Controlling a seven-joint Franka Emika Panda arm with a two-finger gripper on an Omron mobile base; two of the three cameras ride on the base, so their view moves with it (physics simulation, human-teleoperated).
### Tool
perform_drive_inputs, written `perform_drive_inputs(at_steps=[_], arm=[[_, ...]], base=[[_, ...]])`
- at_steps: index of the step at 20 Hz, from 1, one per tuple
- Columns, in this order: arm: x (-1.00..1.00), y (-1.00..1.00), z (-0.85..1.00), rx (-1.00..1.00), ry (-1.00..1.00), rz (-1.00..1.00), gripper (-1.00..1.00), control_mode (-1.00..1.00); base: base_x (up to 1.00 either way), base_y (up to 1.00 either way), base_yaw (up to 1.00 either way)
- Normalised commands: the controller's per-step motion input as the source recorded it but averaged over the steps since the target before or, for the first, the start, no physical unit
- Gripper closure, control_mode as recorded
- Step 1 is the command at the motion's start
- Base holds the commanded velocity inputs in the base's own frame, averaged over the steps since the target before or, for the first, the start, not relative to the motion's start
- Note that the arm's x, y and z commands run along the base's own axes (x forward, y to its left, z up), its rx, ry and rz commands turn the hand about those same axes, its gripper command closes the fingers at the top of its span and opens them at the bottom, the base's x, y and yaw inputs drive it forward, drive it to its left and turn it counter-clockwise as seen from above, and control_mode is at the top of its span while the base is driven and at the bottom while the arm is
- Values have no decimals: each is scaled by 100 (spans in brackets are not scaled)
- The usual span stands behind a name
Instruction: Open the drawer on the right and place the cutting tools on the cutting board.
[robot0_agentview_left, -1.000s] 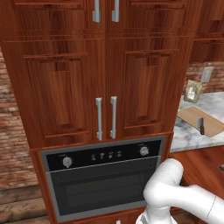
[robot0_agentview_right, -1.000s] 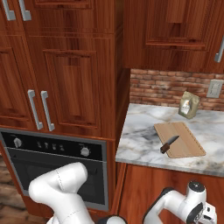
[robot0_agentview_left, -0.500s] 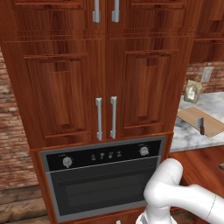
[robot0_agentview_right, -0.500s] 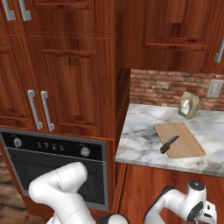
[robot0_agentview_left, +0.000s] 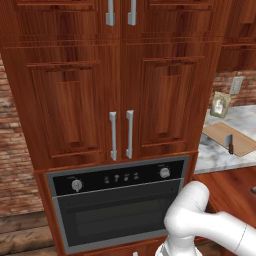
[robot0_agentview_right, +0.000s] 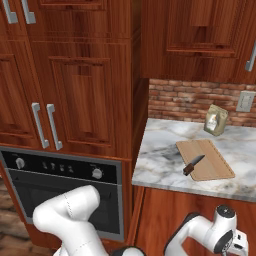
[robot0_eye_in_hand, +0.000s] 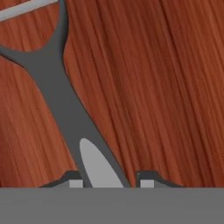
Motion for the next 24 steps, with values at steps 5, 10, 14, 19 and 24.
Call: perform_drive_inputs(at_steps=[5, 10, 14, 19, 24], arm=[[-33, 0, 5, 0, -1, 4, 100, -100], [-30, 0, 61, 2, -1, 0, 100, -100], [-3, 0, 100, 3, -13, 0, 100, -100], [0, 0, 100, 4, -12, 0, 100, -100], [0, 0, 87, 3, -15, 0, 100, -100]], base=[[0, 0, 0], [0, 0, 0], [0, 0, 0], [0, 0, 0], [0, 0, 0]])
